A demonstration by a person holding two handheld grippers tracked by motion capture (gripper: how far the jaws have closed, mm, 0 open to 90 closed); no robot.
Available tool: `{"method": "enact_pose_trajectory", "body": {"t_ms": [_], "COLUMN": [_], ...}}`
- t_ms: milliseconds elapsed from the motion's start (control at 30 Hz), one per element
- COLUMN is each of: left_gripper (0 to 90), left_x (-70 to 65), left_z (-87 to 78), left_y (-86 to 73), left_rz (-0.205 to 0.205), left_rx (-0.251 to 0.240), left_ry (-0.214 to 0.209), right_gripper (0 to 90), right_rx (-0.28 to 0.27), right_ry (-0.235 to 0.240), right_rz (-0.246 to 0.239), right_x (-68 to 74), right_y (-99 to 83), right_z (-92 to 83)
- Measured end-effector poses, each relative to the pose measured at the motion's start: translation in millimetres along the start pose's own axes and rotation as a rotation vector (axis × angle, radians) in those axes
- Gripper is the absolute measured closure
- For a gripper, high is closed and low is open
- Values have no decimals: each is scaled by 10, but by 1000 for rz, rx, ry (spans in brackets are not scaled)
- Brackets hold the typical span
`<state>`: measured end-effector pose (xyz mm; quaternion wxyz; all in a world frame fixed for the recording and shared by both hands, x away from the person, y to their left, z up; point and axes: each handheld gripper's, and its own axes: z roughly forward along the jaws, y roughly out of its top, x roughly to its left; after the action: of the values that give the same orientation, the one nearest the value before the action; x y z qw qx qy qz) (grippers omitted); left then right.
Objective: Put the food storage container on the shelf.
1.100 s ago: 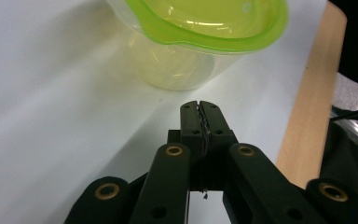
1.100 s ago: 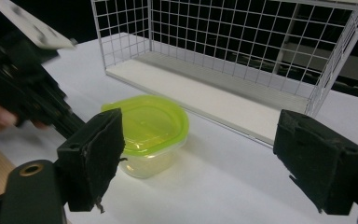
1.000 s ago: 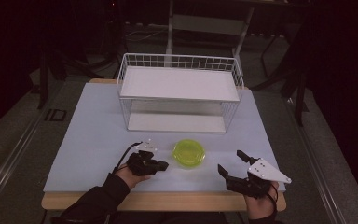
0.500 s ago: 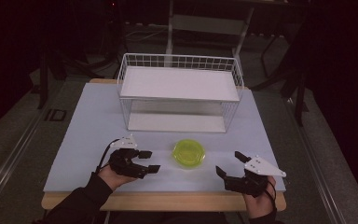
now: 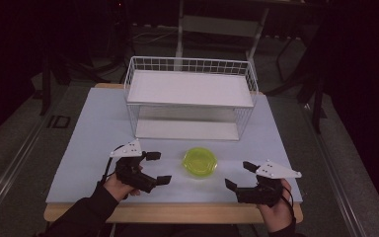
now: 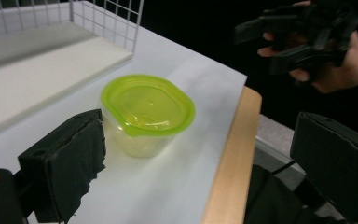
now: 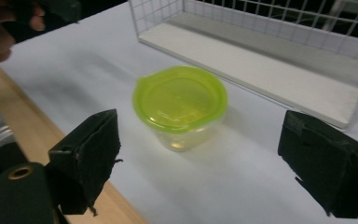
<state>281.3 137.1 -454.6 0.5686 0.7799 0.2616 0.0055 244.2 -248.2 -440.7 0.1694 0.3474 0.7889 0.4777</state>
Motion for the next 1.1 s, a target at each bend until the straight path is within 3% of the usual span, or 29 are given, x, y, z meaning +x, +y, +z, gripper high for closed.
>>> {"method": "enact_pose_trajectory", "body": {"t_ms": [100, 267, 333, 433, 567, 667, 733, 800, 867, 1100], "left_gripper": [40, 95, 141, 159, 215, 216, 222, 259, 297, 373], "left_x": [24, 87, 121, 185, 286, 366, 422, 478, 527, 685], "left_z": [24, 117, 178, 269, 418, 532, 598, 664, 722, 884], "left_y": [71, 184, 226, 270, 308, 315, 307, 289, 268, 182], "left_rz": [-36, -65, -90, -118, -154, -200, -223, -246, -268, -392], "left_rx": [33, 77, 95, 111, 143, 163, 175, 191, 210, 287], "left_ry": [-25, -14, 12, 17, 27, 41, 62, 71, 79, 80], "right_gripper": [123, 125, 146, 236, 289, 322, 340, 407, 414, 438], "right_rx": [26, 28, 22, 30, 63, 82, 95, 119, 140, 232], "right_ry": [-6, 55, 60, 67, 66, 78, 92, 83, 95, 74], "right_rz": [5, 115, 137, 188, 233, 271, 326, 357, 399, 546], "right_x": [-2, -68, -99, -160, -233, -271, -303, -318, -338, -406], "right_y": [71, 153, 172, 191, 197, 189, 183, 172, 147, 45], "right_z": [25, 86, 107, 149, 239, 323, 383, 455, 541, 803]}}
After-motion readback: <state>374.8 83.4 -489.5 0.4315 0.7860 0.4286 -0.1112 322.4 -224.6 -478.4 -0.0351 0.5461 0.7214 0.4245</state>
